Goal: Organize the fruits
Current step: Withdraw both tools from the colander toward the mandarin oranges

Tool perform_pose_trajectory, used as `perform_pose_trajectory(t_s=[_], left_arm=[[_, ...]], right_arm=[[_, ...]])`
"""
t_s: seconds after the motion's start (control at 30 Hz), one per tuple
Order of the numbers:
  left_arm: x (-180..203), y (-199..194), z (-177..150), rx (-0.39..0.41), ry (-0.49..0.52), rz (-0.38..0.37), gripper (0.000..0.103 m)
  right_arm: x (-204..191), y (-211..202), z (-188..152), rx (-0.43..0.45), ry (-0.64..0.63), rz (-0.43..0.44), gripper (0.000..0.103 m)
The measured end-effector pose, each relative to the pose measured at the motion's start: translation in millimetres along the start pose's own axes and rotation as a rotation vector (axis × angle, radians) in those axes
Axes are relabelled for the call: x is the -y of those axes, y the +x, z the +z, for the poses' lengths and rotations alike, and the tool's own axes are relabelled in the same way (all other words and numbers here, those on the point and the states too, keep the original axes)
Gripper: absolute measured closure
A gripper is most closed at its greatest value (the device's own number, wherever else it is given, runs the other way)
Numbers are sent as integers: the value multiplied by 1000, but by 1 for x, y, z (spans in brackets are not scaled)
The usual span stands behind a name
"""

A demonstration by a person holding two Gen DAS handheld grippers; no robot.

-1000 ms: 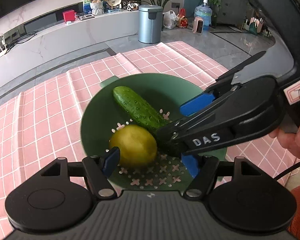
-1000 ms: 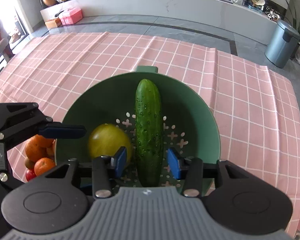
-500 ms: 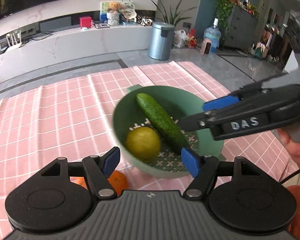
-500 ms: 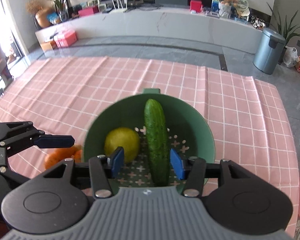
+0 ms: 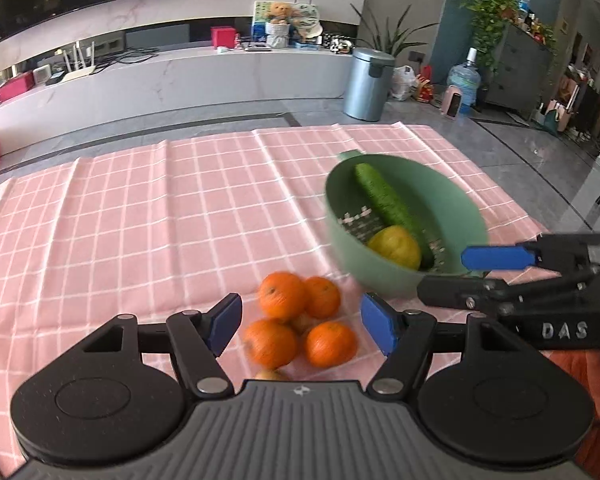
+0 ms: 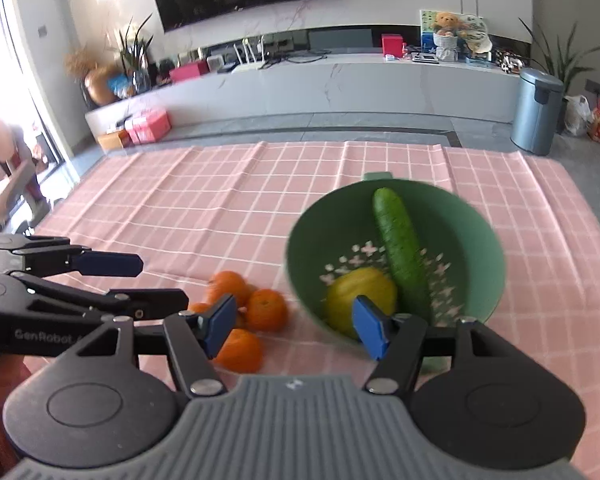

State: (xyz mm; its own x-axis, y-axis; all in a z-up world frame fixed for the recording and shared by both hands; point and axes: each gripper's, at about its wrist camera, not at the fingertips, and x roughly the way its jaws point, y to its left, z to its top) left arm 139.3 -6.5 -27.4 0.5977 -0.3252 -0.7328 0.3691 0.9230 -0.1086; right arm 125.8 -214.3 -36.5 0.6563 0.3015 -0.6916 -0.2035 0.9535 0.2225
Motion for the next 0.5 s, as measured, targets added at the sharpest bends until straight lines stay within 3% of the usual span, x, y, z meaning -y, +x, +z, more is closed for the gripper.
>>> perform_pose_trajectory(t_s=[0.27, 0.5], left_arm=[[-18, 3, -20, -26, 20, -7, 28], [-29, 15, -34, -54, -8, -17, 28]], right_arm=[[-30, 10, -35, 28, 1, -21, 42], [-32, 31, -45, -42, 11, -67, 44]])
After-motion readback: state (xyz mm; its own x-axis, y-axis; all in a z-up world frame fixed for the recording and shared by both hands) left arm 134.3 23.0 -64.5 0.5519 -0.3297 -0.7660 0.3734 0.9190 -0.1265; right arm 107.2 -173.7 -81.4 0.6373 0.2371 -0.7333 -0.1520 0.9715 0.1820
